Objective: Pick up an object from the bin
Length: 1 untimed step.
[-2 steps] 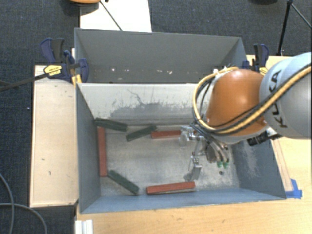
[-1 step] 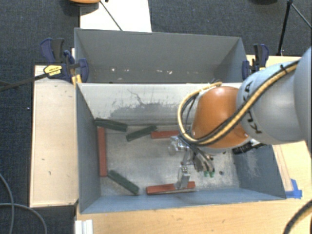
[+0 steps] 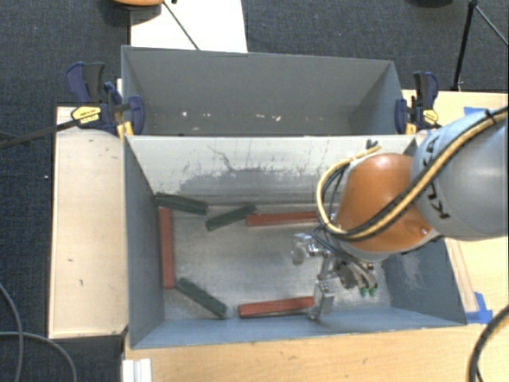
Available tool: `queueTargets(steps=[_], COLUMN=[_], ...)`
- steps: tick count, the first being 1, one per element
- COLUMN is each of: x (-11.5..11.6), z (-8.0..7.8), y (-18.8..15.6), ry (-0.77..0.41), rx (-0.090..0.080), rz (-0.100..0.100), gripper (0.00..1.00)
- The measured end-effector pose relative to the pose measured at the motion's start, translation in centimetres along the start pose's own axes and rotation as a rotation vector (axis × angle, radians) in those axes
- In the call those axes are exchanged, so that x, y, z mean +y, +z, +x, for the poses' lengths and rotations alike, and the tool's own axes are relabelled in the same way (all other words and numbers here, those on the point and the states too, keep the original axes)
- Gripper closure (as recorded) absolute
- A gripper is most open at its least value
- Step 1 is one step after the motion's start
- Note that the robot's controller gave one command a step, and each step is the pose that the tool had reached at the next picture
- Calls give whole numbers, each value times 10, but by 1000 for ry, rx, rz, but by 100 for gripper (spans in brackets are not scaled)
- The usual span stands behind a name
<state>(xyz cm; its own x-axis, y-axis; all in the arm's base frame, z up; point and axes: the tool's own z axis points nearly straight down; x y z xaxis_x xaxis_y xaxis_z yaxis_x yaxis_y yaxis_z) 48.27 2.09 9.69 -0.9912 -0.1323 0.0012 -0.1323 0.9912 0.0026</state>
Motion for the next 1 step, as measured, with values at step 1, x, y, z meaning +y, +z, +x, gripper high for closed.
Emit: queueTargets(steps=[1], x=[26], z=[-8], y=[11], ry=[-67], rx=[-3], rz=[5], gripper=[0])
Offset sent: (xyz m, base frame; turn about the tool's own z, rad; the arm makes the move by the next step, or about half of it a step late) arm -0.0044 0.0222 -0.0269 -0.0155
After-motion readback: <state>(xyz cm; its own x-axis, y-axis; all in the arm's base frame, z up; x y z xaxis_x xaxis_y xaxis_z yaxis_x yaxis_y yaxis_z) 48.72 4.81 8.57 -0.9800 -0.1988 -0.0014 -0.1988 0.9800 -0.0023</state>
